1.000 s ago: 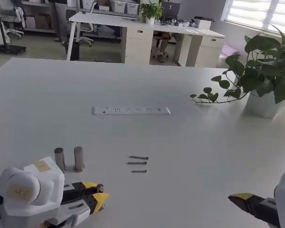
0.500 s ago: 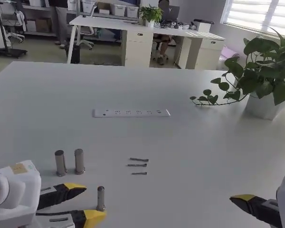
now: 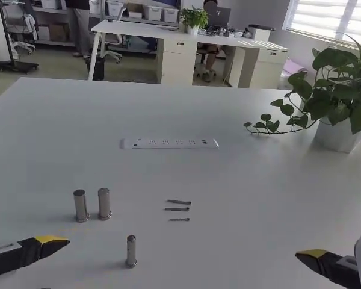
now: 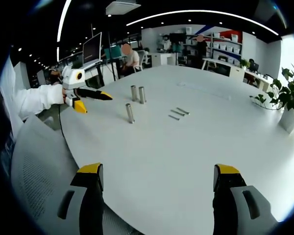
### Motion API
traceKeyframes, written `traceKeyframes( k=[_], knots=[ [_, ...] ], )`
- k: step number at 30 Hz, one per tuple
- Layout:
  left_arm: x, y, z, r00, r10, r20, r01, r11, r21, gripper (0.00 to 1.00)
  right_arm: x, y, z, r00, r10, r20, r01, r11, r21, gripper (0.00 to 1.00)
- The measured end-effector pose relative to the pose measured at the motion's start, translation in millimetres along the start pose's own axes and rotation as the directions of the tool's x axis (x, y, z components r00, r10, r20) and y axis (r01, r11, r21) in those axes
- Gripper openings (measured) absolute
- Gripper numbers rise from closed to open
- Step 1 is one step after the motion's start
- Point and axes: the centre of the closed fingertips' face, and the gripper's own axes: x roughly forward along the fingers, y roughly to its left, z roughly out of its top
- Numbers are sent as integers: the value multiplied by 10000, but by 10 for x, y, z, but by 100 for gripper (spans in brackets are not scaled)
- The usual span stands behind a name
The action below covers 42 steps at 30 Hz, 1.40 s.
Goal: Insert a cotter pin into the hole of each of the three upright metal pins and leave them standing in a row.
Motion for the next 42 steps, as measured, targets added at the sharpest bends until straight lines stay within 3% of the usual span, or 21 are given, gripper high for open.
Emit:
traceKeyframes(
  k=[8, 13, 22, 28, 35, 40, 42],
  knots=[
    [-65, -159, -145, 9998, -2, 175, 13, 9982, -604, 92, 37, 19, 16, 9999, 136, -68, -137, 9998, -134, 91],
    [-66, -175, -237, 9999, 107, 29, -104, 9968, -790, 98, 56, 24, 42, 9997, 220, -87, -222, 9995, -243, 91],
    [-163, -182, -195, 9980, 553, 315, -522, 9944, -914, 99, 102, 14, 108, 9990, 423, -165, -432, 9975, -553, 91],
    [-203, -144, -232, 9963, 795, 326, -765, 9934, -852, 99, 120, -14, 180, 9985, 511, -194, -524, 9959, -733, 90],
    [-244, -132, -310, 9951, 975, 166, -953, 9901, -1027, 99, 166, -154, 319, 9985, 491, -225, -511, 9937, -994, 90],
    [-259, -155, -250, 9914, 1161, 597, -1089, 9877, -1122, 99, 239, -251, 459, 9982, 593, -92, -600, 9927, -1051, 89],
    [-245, -198, -244, 9922, 1099, 588, -1027, 9882, -1140, 99, 267, -267, 497, 9979, 634, -129, -644, 9910, -1176, 88]
  ],
)
